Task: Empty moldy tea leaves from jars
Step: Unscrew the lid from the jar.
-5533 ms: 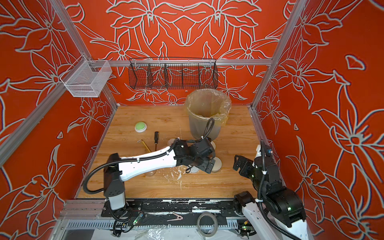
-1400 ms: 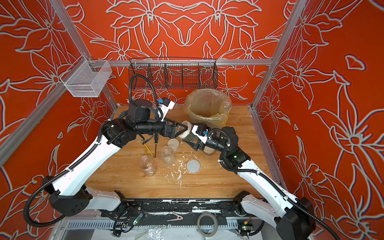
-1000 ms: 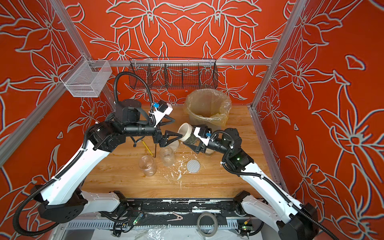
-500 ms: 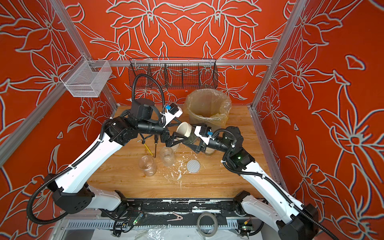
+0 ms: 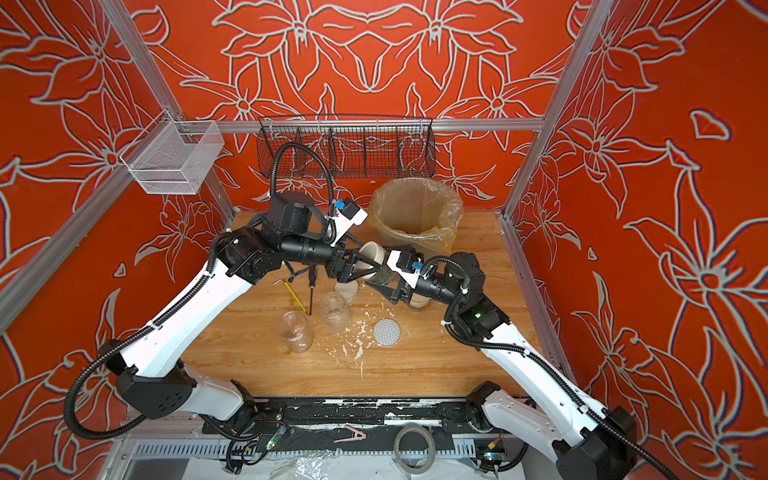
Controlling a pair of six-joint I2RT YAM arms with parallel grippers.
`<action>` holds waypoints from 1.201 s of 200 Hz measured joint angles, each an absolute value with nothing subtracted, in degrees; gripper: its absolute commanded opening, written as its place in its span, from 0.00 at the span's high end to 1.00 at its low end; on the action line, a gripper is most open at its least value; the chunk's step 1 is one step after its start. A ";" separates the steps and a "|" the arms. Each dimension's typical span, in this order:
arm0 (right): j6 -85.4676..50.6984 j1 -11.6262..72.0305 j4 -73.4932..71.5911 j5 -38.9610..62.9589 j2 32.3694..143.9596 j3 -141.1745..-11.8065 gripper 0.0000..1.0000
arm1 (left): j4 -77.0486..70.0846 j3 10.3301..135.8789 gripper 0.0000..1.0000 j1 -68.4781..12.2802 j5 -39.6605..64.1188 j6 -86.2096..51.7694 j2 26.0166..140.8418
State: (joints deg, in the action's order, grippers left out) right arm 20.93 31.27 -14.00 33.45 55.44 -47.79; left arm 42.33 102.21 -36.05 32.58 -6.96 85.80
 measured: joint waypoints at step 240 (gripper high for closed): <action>32.67 32.56 -15.86 19.73 55.00 -45.15 0.72 | 33.06 98.63 0.03 -34.79 24.43 -18.92 80.40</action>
State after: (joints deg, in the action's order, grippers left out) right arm 32.67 32.56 -15.86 19.73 55.00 -45.15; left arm 33.06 98.63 -34.79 24.43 -18.92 80.40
